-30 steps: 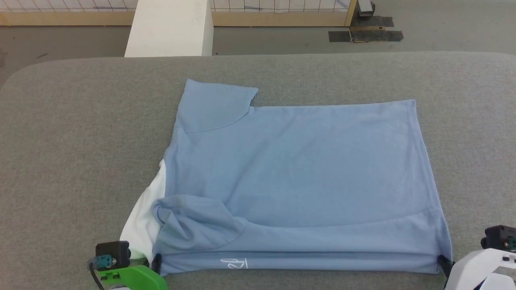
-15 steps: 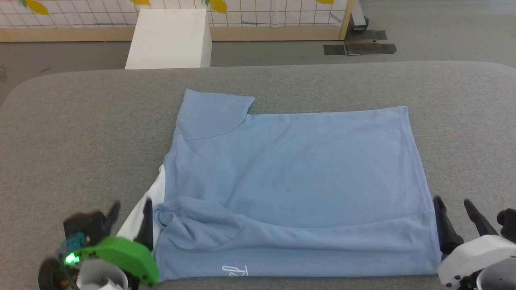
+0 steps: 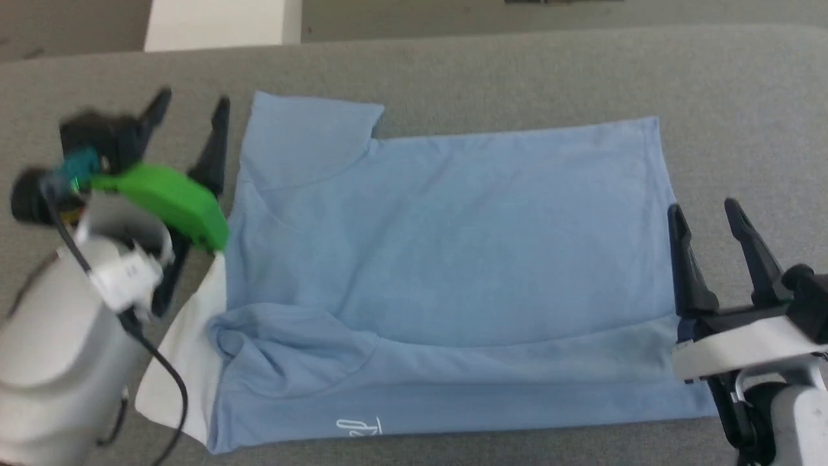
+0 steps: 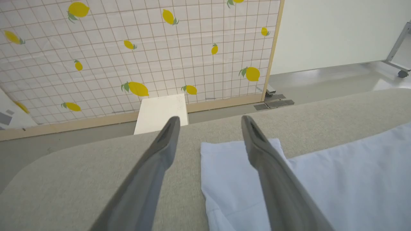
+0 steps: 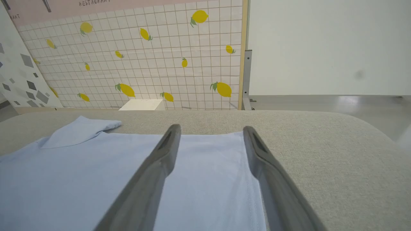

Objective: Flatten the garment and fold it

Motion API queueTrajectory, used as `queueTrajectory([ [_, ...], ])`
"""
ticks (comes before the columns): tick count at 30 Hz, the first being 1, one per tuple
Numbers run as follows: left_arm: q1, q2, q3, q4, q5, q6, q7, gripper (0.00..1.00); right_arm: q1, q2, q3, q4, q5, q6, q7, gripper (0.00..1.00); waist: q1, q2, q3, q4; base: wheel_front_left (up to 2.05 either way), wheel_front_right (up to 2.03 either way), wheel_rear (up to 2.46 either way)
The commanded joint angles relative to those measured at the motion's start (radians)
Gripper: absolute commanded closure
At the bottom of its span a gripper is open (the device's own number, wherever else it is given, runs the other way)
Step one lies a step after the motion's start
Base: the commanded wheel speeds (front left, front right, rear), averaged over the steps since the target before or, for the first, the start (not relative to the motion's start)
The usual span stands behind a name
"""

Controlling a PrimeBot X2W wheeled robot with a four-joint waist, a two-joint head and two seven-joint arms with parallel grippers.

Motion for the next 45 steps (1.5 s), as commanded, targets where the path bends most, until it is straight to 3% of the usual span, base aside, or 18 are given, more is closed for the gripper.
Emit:
queueTrajectory([
  [1, -0.074, 0.009, -0.005, 0.034, 0.004, -0.028, 0.033, 0.00, -0.031, 0.002, 0.014, -0.003, -0.003, -0.002, -0.010, 0.00, 0.0000, 0.0000, 0.124, -0.057, 0.00, 0.00, 0.00],
  [5, -0.248, 0.016, -0.015, 0.138, -0.019, -0.090, 0.173, 0.00, -0.084, 0.009, 0.042, -0.005, 0.004, -0.002, -0.019, 0.00, 0.0000, 0.0000, 0.199, -0.098, 0.00, 0.00, 0.00],
  [10, -0.408, 0.020, -0.012, 0.243, -0.064, -0.087, 0.390, 0.00, -0.134, 0.019, 0.070, -0.002, 0.010, -0.002, -0.033, 0.00, 0.0000, 0.0000, 0.270, -0.144, 0.00, 0.00, 0.00],
  [19, -0.510, 0.075, -0.037, 0.323, -0.088, -0.003, 0.727, 0.00, -0.179, 0.039, 0.107, 0.033, 0.027, -0.002, -0.073, 0.00, 0.0000, 0.0000, 0.337, -0.208, 0.00, 0.00, 0.00],
  [26, -0.474, 0.118, -0.046, 0.284, -0.104, 0.065, 0.867, 0.00, -0.183, 0.047, 0.115, 0.056, 0.037, -0.002, -0.090, 0.00, 0.0000, 0.0000, 0.348, -0.225, 0.00, 0.00, 0.00],
  [27, -0.464, 0.119, -0.045, 0.277, -0.114, 0.071, 0.885, 0.22, -0.183, 0.048, 0.115, 0.057, 0.039, -0.002, -0.090, 0.00, 0.0000, 0.0000, 0.348, -0.225, 0.00, 0.00, 0.00],
  [28, -0.453, 0.120, -0.044, 0.264, -0.128, 0.074, 0.906, 0.82, -0.184, 0.048, 0.115, 0.058, 0.040, -0.002, -0.089, 0.00, 0.0000, 0.0000, 0.347, -0.224, 0.00, 0.00, 0.00],
  [29, -0.446, 0.120, -0.041, 0.253, -0.139, 0.076, 0.918, 1.00, -0.186, 0.049, 0.115, 0.057, 0.040, -0.002, -0.087, 0.00, 0.0000, 0.0000, 0.346, -0.223, 0.00, 0.00, 0.00],
  [37, -0.424, 0.141, -0.041, 0.169, -0.140, 0.076, 0.912, 1.00, -0.331, 0.008, 0.113, 0.040, -0.003, -0.002, 0.002, 0.00, 0.0000, 0.0000, 0.345, -0.214, 0.00, 0.00, 0.00],
  [45, -0.446, 0.129, -0.047, 0.144, -0.133, 0.059, 0.886, 1.00, -0.663, 0.010, 0.061, 0.268, -0.007, -0.002, 0.396, 0.00, 0.0000, 0.0000, 0.361, -0.183, 0.00, 0.00, 0.00],
])
